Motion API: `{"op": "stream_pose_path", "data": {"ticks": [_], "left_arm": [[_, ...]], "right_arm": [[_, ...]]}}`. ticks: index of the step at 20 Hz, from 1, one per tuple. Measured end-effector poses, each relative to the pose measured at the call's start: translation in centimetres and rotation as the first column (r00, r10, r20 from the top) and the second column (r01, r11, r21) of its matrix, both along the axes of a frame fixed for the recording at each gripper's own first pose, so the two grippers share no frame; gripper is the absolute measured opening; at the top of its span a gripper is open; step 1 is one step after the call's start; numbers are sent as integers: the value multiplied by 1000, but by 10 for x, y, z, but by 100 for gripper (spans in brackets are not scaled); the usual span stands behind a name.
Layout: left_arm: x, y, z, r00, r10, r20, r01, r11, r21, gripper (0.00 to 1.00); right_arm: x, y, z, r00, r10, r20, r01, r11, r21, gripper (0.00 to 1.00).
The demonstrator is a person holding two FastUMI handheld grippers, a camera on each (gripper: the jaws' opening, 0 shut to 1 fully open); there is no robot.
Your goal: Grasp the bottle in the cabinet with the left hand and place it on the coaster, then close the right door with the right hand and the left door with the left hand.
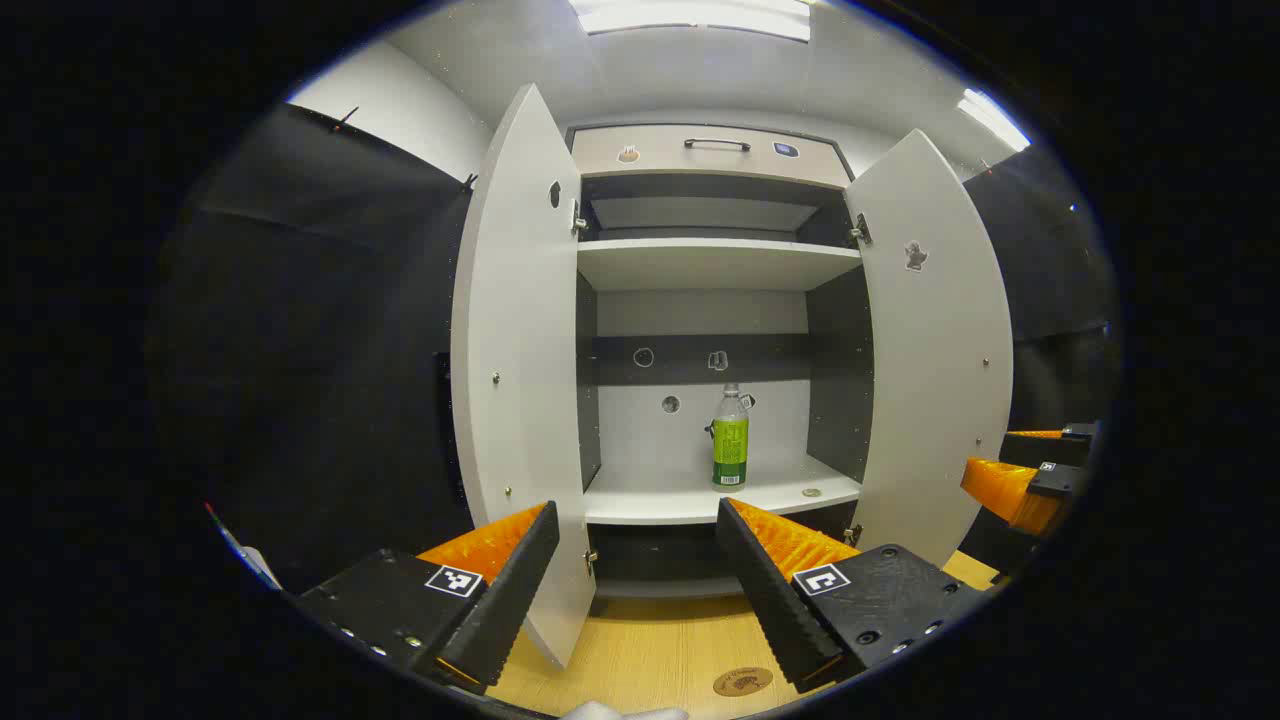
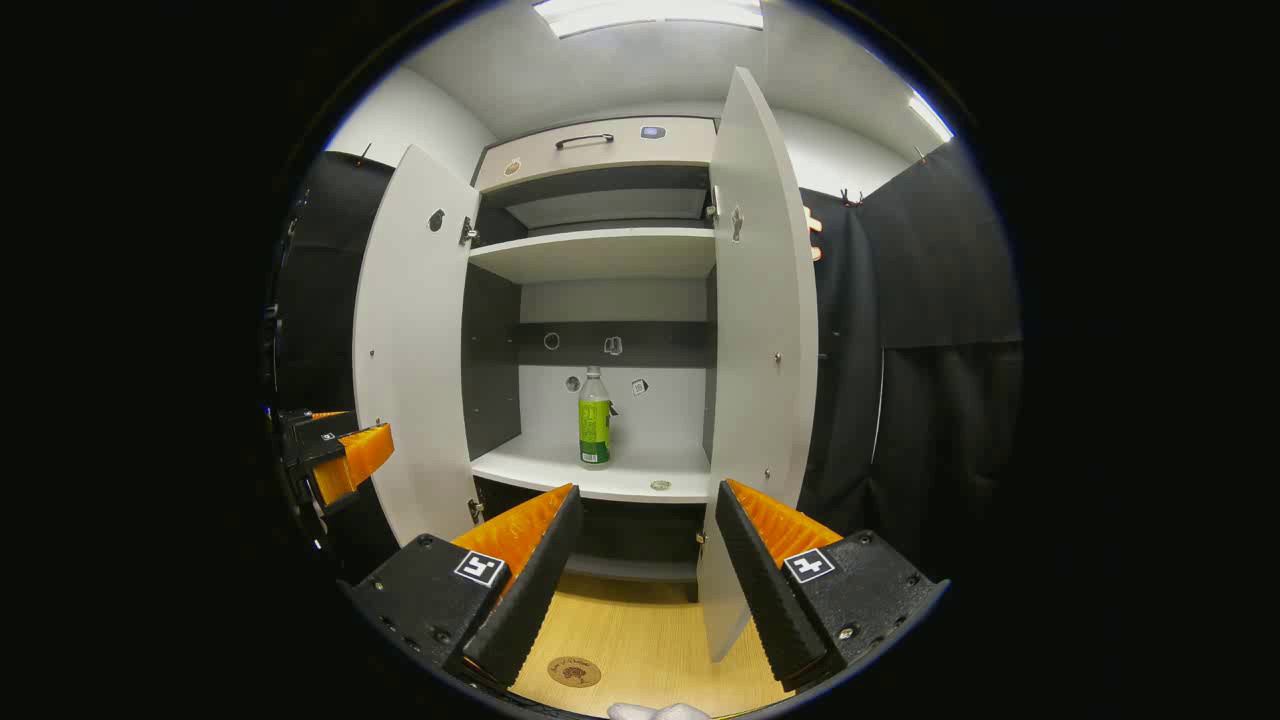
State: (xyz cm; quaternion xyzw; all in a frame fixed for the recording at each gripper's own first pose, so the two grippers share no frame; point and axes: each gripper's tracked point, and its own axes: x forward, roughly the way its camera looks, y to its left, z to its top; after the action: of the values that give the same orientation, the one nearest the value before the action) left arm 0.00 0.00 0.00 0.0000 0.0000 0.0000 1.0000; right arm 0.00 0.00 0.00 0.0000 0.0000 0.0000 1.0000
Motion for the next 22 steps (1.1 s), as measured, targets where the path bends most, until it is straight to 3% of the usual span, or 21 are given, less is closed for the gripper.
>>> {"op": "stream_pose_path", "data": {"ticks": [13,22], "left_arm": [[22,4,-9,1000,7,-16,-7,1000,-8,97],[87,-12,-2,1000,-19,3,19,1000,-3,97]], "right_arm": [[9,1,-2,1000,1,-9,-1,1000,-15,84],[13,2,3,1000,10,-24,-10,1000,-19,84]]}}
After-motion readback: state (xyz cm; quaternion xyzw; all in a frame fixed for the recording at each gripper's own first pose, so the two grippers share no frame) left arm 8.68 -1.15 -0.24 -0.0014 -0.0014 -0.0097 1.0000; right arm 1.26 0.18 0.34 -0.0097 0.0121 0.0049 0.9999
